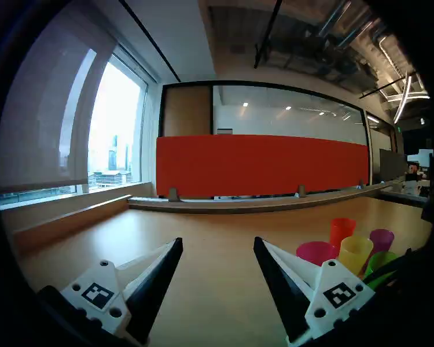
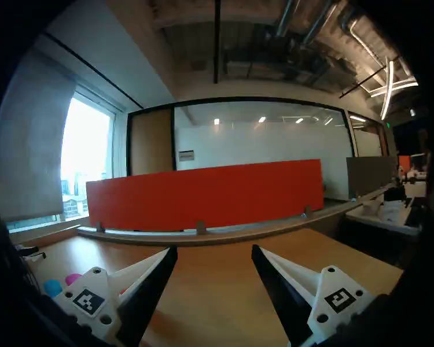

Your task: Pour water

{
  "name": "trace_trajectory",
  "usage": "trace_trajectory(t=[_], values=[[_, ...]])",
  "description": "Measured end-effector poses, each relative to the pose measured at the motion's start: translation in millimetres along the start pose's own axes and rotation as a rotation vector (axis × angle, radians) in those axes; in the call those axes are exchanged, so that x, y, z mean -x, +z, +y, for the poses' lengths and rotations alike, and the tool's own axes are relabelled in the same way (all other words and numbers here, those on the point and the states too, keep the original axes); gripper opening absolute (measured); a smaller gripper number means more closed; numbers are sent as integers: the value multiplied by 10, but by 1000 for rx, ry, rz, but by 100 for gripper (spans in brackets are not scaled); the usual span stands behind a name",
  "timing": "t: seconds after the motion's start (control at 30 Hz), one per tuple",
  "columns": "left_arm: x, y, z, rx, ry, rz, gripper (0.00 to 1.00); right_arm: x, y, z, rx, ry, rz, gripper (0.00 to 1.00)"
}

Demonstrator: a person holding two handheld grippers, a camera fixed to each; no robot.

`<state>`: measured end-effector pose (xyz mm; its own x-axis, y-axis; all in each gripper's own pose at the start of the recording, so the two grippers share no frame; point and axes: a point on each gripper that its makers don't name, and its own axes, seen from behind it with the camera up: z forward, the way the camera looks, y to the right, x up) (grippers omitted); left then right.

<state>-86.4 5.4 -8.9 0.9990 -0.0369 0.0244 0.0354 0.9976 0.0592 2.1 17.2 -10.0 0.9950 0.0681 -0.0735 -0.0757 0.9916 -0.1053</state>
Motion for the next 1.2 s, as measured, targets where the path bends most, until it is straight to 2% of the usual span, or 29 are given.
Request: trace_trajectory(t=[0.57,0.77,0.97,1.2], values=[[-7,-6,-10,0,1,0,92,87,-112,3,-2,-119,39,100],[-12,-9,-12,-1,2,0,92,101,-120,-2,-11,-97,69,100],[-10,-8,-8,-1,1,0,92,240,-72,30,-1,-62,61,100],[-9,-10,-13,-1,2,0,92,450,-12,18,-2,-71,45,99]])
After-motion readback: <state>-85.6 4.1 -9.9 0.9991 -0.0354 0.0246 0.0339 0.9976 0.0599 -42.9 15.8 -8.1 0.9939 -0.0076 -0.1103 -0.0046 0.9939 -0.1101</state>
